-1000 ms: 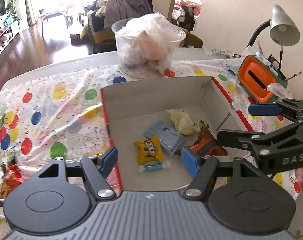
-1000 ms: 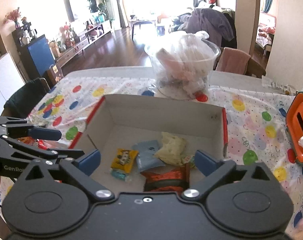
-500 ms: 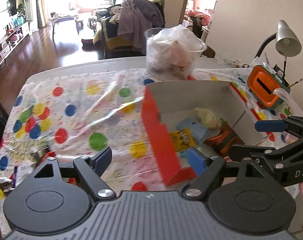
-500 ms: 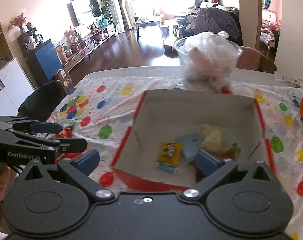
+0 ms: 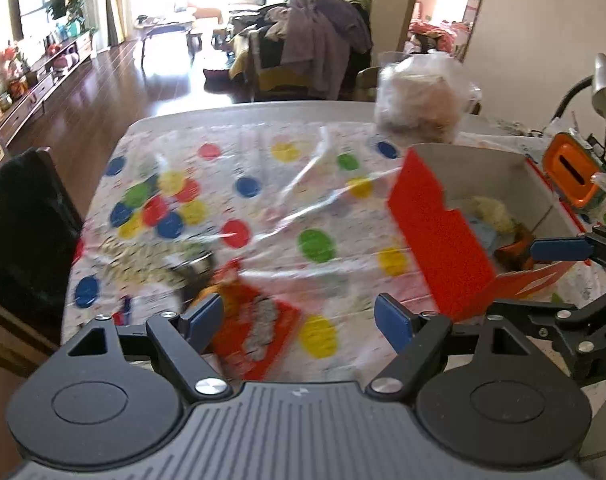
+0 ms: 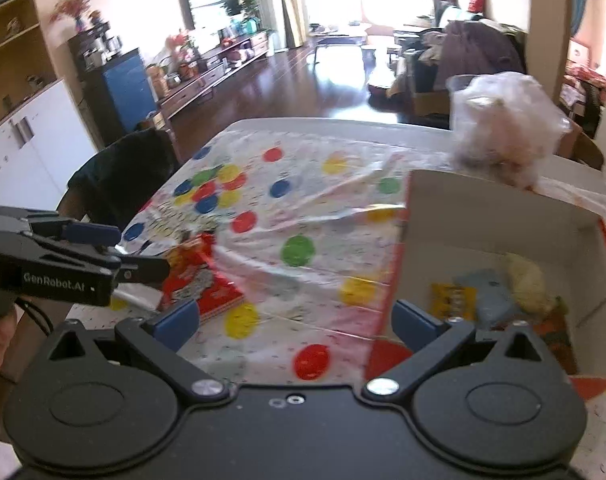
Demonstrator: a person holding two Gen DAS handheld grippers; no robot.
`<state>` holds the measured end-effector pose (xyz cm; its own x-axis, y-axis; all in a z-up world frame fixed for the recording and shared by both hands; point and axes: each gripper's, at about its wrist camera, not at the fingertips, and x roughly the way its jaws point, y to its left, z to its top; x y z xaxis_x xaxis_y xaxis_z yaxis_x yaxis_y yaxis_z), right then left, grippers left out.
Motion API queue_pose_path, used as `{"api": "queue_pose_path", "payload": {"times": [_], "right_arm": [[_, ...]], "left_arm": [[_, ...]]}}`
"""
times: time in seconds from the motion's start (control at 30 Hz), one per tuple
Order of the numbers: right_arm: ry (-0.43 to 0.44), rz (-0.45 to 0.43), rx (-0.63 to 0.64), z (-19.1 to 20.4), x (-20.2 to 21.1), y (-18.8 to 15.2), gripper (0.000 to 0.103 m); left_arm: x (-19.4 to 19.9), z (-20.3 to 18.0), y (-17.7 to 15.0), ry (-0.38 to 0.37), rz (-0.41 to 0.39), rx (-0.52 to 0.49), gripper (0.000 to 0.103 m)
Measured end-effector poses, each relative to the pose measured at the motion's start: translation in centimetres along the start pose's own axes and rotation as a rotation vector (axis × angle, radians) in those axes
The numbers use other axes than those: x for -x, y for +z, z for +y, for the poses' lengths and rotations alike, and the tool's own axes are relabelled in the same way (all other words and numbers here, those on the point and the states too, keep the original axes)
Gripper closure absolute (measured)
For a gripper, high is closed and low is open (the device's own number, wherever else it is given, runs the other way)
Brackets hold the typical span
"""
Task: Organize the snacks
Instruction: 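Withdraw both open grippers from the box toward the remaining snacks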
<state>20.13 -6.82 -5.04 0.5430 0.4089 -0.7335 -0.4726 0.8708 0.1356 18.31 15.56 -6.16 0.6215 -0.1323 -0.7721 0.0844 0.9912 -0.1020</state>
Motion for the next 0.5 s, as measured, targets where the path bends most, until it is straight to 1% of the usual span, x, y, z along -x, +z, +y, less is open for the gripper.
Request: {"api": "queue_pose_path", "payload": {"times": [0.1,0.23,0.33,0.5], "right_arm": [[0.022,0.011,0.039,1.7,-1.1,0.2,0.0],[0.039,0.026,0.071,3.7,-2.5,0.4,0.0],[0.048,0.042,0.115,5.2,-3.8,0.6,0.0],[0.056,0.07,0.195,7.4,-6.2,1.2,0.0]], "left_arm": [[0.1,2.5,-0.6,-0.007,0.012,0.015,0.02],[0.1,5.2,-1.7,-0.021,0.022,0.003,0.02],[-0.1,6.9,-2.7,0.011,0.034,0.001,0.02],[-1.0,9.9,-4.1,0.018,0.066,0.065,0.02]]}}
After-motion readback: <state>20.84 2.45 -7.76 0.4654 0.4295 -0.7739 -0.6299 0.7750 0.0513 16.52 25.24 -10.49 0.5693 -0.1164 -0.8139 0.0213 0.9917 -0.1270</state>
